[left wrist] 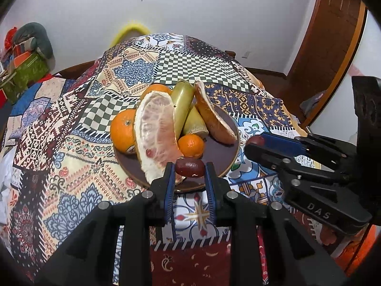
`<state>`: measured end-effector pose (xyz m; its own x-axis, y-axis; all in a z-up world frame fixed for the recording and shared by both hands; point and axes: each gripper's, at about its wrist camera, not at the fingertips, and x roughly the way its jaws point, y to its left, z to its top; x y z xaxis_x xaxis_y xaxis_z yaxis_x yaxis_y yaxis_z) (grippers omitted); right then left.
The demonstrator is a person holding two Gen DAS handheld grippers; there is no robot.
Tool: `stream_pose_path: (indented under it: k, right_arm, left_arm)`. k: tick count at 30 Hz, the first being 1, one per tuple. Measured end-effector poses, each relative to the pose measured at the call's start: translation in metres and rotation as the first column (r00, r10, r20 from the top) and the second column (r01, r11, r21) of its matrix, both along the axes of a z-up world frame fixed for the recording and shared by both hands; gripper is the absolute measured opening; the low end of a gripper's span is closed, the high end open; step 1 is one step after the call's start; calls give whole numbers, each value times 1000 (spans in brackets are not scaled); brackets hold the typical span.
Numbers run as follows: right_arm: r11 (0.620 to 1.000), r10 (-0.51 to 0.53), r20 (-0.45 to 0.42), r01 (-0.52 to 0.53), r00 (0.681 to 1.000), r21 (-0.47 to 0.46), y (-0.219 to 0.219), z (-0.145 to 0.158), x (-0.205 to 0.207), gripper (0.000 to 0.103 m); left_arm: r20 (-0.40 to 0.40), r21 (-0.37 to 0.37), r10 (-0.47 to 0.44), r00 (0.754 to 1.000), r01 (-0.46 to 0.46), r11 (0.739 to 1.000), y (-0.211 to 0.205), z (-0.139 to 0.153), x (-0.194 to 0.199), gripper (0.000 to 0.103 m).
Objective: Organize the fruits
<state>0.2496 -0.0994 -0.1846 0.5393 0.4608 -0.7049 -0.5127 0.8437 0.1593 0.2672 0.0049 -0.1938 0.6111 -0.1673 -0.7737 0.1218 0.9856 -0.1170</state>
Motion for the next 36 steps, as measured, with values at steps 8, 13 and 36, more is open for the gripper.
stream_pose_path:
  k: [8, 13, 36]
  right_arm:
    - [1000, 18, -18, -19, 1000, -13, 7, -12, 15, 26]
    - [1000, 22, -37, -22, 999, 5, 7, -15, 22, 26]
    - [999, -39, 46, 38, 998, 34, -13, 19, 11, 41]
  left_arm:
    - [-14, 9, -16, 1000, 16, 1000, -2, -11, 13, 24]
    - [-31, 9, -18, 999, 18, 1000, -4, -19, 20, 24]
    - [29, 46, 19, 999, -20, 999, -2, 6, 3, 34]
